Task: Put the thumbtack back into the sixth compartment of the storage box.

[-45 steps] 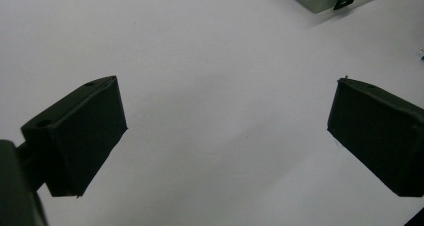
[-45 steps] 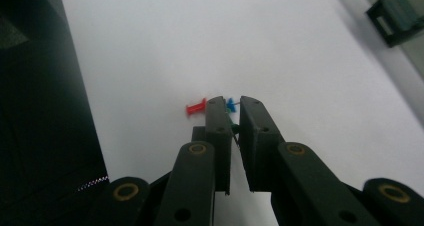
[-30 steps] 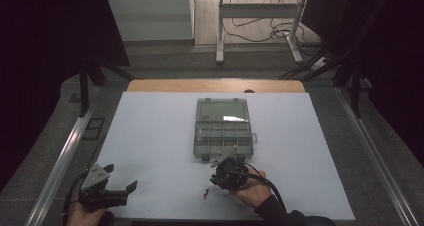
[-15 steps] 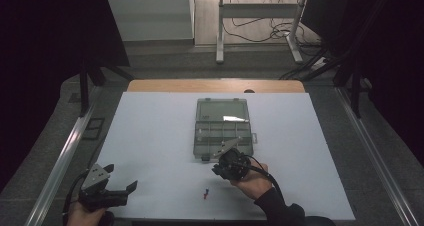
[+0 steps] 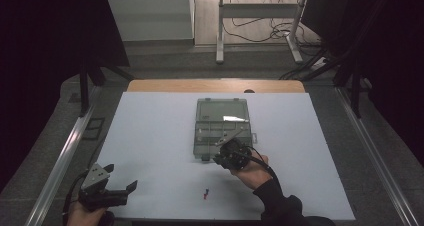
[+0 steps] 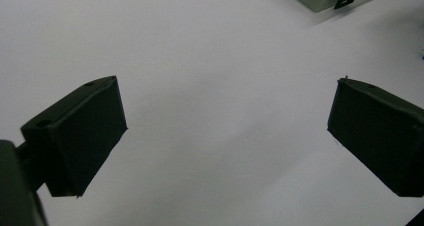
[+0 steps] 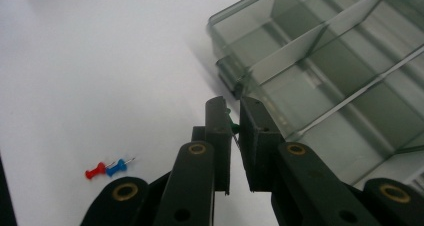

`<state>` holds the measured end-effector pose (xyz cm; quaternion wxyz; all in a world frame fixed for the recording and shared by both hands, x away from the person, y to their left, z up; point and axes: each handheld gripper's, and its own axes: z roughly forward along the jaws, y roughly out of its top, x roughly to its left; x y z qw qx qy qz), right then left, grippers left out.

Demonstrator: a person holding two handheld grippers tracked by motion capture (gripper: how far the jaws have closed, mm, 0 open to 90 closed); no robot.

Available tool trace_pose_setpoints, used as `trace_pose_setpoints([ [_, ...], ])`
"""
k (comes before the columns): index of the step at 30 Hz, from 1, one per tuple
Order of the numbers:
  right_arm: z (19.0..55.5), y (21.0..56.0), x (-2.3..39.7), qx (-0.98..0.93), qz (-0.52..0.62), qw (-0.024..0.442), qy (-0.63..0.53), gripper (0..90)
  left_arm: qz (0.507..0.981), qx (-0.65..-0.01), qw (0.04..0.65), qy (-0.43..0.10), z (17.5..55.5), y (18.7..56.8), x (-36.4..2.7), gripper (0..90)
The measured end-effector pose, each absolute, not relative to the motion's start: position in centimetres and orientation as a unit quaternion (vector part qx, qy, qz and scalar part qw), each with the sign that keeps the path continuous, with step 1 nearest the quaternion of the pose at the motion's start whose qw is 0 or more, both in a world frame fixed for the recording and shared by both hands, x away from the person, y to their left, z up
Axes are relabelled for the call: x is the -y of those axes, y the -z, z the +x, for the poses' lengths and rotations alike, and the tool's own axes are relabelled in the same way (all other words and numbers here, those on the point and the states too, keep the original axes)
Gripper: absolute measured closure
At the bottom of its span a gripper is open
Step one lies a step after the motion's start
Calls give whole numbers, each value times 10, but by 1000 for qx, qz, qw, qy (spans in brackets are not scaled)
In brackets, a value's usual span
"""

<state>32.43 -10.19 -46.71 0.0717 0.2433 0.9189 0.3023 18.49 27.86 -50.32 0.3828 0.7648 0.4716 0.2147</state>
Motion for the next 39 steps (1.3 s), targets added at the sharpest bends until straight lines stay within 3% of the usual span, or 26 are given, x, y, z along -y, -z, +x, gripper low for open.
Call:
trace_pose_setpoints([
  [39, 382, 468, 91, -909, 276, 109, -291, 823, 764, -473, 383, -213, 185, 503, -279, 25],
])
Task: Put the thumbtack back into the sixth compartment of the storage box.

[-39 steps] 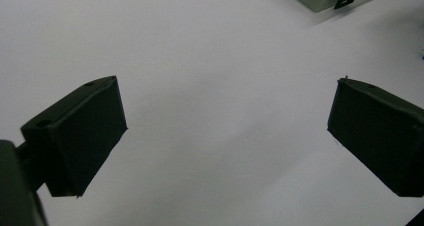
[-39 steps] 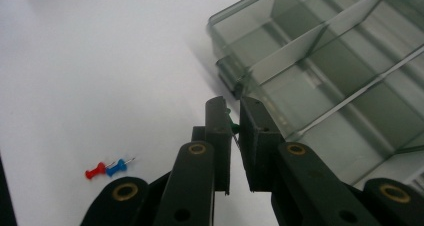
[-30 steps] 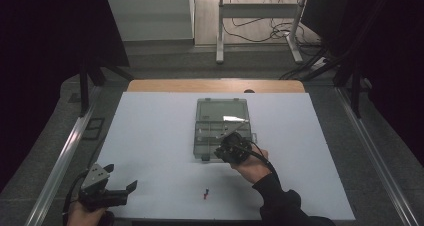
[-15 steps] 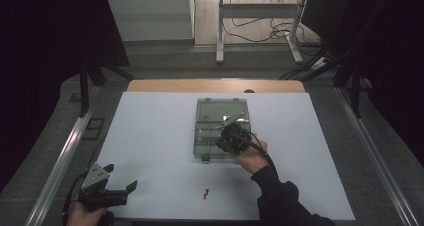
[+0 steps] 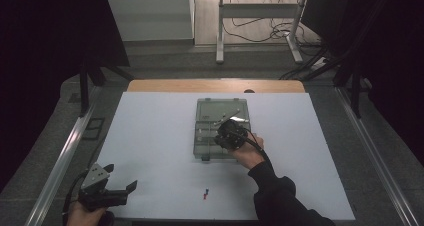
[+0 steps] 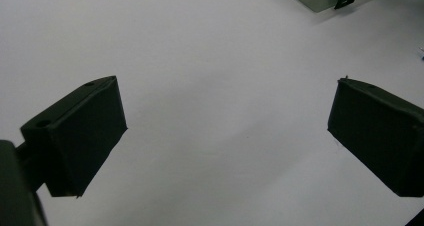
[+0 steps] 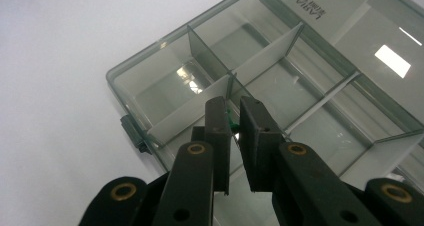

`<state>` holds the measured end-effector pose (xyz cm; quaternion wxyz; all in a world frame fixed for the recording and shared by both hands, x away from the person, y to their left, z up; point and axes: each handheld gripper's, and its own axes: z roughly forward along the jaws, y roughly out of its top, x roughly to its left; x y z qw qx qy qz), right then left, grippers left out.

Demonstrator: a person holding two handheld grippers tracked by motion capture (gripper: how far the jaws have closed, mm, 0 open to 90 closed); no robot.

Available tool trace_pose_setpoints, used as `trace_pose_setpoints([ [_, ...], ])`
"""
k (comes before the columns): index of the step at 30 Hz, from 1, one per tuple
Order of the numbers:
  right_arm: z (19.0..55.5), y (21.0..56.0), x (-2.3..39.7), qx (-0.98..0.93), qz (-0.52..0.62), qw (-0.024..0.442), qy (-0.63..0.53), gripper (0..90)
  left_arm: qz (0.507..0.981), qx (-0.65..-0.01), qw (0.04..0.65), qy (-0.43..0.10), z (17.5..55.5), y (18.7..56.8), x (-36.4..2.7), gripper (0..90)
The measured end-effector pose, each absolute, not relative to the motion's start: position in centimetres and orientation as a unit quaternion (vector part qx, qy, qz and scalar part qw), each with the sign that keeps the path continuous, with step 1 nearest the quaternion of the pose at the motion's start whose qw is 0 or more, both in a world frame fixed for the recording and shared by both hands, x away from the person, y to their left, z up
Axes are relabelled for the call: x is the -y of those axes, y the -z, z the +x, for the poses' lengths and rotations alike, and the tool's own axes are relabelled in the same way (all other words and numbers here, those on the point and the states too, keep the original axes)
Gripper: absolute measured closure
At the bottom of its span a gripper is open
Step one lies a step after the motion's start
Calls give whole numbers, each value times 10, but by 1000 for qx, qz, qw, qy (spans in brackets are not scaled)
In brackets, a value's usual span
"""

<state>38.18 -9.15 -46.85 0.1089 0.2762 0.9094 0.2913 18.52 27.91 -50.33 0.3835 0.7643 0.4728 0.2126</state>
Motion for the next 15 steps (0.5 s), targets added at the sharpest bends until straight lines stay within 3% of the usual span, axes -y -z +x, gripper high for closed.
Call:
trace_pose_setpoints([
  [8, 382, 477, 85, -916, 271, 106, -277, 819, 764, -473, 384, -212, 185, 503, -279, 25],
  [15, 378, 472, 88, -913, 272, 109, -284, 669, 764, -472, 385, -212, 185, 503, -279, 25],
])
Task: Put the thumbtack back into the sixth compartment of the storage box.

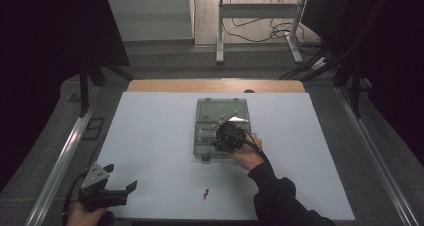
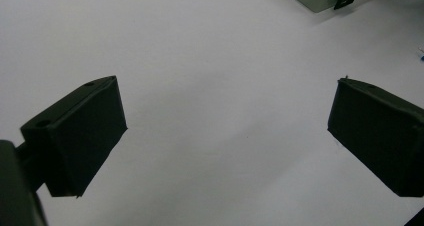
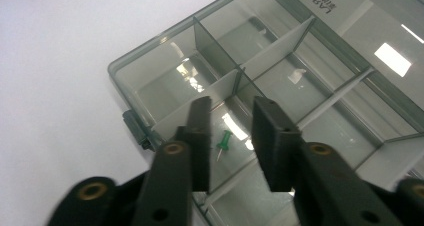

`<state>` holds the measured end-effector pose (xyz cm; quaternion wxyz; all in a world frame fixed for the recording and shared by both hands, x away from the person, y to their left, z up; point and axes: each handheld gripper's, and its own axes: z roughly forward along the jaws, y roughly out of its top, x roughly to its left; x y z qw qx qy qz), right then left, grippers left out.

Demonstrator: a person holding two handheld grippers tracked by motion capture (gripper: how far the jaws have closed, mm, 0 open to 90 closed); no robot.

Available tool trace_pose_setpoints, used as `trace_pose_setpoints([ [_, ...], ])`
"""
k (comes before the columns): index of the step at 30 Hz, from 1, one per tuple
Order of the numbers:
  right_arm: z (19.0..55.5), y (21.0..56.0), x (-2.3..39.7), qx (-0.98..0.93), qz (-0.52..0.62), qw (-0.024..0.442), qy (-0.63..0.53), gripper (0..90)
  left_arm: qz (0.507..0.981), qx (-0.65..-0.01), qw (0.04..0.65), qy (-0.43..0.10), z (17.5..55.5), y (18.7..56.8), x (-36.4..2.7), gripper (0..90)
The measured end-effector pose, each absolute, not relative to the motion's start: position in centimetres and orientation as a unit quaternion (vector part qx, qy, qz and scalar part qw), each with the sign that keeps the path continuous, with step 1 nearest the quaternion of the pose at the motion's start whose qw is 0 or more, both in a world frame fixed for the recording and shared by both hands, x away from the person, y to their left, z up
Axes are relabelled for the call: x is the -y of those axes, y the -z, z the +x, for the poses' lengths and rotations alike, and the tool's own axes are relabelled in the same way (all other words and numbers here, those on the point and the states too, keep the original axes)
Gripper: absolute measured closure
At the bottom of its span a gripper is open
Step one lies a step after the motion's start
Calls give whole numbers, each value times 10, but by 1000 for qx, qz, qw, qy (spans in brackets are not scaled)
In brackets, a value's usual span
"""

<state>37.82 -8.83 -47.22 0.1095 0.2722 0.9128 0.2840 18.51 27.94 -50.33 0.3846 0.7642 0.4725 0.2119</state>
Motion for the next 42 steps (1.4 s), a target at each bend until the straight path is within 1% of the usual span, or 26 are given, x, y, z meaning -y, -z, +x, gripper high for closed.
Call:
trace_pose_setpoints([
  [6, 372, 467, 95, -907, 271, 116, -301, 542, 765, -471, 384, -212, 185, 503, -279, 25],
  [11, 367, 463, 99, -903, 273, 126, -308, 454, 765, -471, 384, -212, 185, 503, -279, 25],
  [19, 355, 460, 107, -901, 269, 119, -320, 379, 765, -471, 384, -213, 185, 503, -279, 25],
  [23, 349, 459, 110, -900, 267, 124, -323, 290, 765, -472, 384, -213, 185, 503, -279, 25],
  [31, 340, 462, 113, -904, 258, 116, -321, 140, 764, -472, 384, -212, 185, 503, -279, 25],
  [34, 334, 461, 113, -906, 253, 121, -318, 82, 764, -473, 385, -212, 185, 503, -279, 25],
  [38, 326, 462, 112, -908, 243, 127, -316, 30, 764, -473, 385, -212, 185, 503, -279, 25],
  [42, 318, 463, 111, -911, 242, 124, -310, 14, 764, -473, 385, -212, 185, 503, -279, 25],
])
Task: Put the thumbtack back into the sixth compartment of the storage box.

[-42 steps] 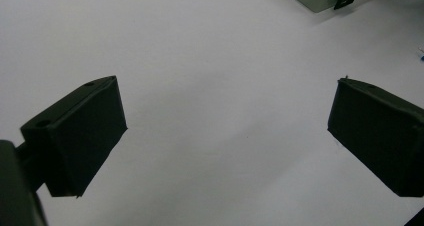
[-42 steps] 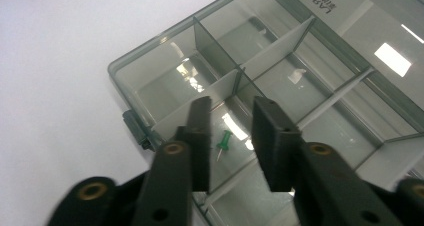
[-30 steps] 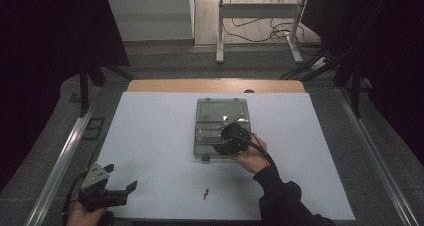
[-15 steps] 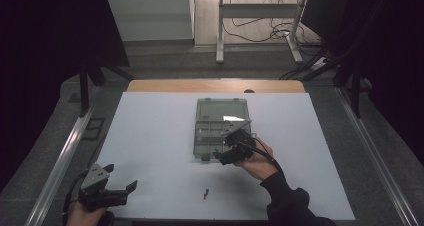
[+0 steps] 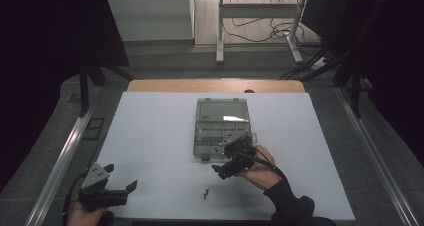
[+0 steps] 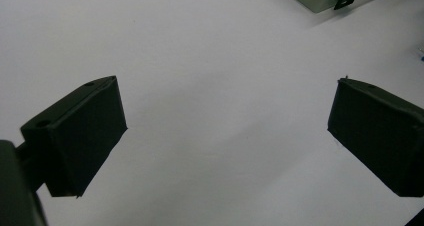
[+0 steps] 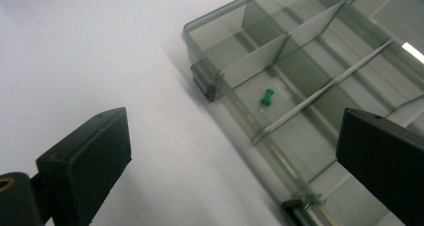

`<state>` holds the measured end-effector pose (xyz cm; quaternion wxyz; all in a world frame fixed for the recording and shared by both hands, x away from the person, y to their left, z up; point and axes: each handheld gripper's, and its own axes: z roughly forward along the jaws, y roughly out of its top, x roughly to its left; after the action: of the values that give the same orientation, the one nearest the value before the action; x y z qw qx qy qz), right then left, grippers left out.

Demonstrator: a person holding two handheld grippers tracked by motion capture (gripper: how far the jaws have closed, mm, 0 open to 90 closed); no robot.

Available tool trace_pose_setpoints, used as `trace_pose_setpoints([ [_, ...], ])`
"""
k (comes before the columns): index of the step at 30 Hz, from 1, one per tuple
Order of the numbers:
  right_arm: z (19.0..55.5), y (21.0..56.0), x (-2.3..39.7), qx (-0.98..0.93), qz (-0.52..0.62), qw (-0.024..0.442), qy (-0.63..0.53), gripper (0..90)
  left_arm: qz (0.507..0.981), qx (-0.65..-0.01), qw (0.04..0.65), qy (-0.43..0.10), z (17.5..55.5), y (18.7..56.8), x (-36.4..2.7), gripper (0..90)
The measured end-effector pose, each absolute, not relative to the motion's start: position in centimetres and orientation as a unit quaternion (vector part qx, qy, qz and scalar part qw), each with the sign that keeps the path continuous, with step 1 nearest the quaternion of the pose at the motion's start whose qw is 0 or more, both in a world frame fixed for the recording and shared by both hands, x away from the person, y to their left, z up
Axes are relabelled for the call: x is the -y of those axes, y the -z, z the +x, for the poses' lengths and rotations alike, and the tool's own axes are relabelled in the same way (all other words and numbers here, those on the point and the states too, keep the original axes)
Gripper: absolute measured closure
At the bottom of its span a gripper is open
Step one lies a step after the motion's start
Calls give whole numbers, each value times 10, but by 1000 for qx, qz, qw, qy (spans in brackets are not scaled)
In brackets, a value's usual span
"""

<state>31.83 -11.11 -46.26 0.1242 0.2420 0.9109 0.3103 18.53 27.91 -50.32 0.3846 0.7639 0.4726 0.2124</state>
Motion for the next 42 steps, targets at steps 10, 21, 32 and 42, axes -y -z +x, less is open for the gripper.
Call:
trace_pose_setpoints([
  [10, 303, 465, 112, -911, 255, 118, -302, 0, 764, -472, 384, -213, 185, 503, -279, 25],
  [21, 283, 480, 108, -924, 229, 95, -293, 135, 764, -473, 384, -212, 186, 503, -279, 25],
  [32, 272, 493, 92, -935, 194, 66, -288, 322, 764, -473, 383, -213, 185, 503, -279, 25],
  [42, 265, 502, 80, -949, 153, 49, -272, 563, 765, -472, 382, -213, 185, 503, -278, 25],
])
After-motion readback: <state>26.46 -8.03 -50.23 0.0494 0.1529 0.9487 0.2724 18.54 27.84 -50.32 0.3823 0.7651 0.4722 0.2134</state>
